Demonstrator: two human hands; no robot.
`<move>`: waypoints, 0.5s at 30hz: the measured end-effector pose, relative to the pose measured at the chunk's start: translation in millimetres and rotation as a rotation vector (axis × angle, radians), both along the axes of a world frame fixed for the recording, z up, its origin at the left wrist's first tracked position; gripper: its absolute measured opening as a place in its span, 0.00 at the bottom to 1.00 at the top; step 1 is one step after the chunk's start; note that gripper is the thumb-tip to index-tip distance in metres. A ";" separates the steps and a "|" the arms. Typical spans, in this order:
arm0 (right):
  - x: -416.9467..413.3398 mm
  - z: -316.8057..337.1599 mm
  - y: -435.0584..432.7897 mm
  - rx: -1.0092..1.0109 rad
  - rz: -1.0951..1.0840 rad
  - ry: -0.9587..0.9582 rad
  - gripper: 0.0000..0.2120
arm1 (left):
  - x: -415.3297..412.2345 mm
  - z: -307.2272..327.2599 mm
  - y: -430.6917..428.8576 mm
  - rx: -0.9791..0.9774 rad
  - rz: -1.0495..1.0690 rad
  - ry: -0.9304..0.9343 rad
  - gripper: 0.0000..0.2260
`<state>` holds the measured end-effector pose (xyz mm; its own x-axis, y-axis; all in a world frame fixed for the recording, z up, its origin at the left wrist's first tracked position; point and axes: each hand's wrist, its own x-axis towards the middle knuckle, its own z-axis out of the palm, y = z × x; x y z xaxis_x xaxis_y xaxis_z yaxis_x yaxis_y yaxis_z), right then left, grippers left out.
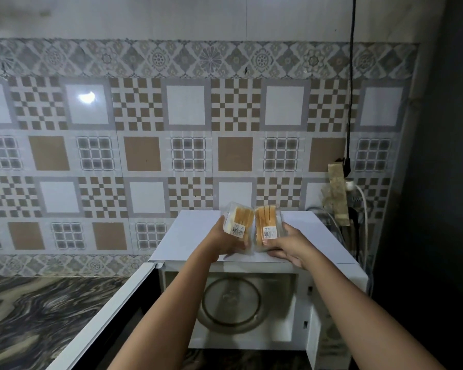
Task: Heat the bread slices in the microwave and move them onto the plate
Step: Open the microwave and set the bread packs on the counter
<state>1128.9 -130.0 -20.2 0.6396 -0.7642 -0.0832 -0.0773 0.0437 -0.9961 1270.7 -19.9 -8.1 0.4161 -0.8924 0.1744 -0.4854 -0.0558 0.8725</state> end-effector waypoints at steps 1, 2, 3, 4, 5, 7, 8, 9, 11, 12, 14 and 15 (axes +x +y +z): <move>-4.0 -2.5 4.8 0.020 0.006 -0.038 0.33 | -3.7 -2.6 2.3 -0.005 0.004 0.038 0.14; -8.4 -5.9 9.2 0.032 0.009 -0.070 0.35 | -8.3 -5.1 6.0 -0.026 0.018 0.085 0.13; -14.6 -9.4 13.9 0.031 0.012 -0.100 0.37 | -16.2 -6.5 11.4 -0.050 0.036 0.120 0.14; -21.3 -13.6 17.9 0.021 0.013 -0.119 0.38 | -23.8 -9.2 17.2 -0.081 0.057 0.150 0.16; -29.2 -17.2 23.2 0.007 0.022 -0.136 0.38 | -30.2 -13.3 23.0 -0.104 0.078 0.159 0.17; -46.9 -24.0 35.6 -0.025 0.039 -0.142 0.40 | -42.3 -22.6 36.6 -0.121 0.105 0.150 0.24; -56.5 -27.6 42.7 -0.040 0.045 -0.141 0.40 | -49.2 -27.4 44.9 -0.128 0.108 0.191 0.30; -66.4 -31.5 50.6 -0.048 0.044 -0.143 0.41 | -57.0 -32.8 54.1 -0.141 0.110 0.262 0.35; -88.1 -39.4 67.9 -0.069 0.030 -0.140 0.42 | -75.0 -46.6 75.7 -0.166 0.115 0.398 0.42; -98.9 -44.9 76.1 -0.082 0.023 -0.135 0.42 | -84.6 -54.3 85.5 -0.187 0.122 0.421 0.42; -121.0 -59.0 92.0 -0.102 0.027 -0.137 0.42 | -102.9 -70.1 103.9 -0.235 0.122 0.424 0.38; -131.6 -65.9 100.2 -0.090 0.031 -0.148 0.41 | -110.3 -78.8 111.8 -0.253 0.130 0.431 0.38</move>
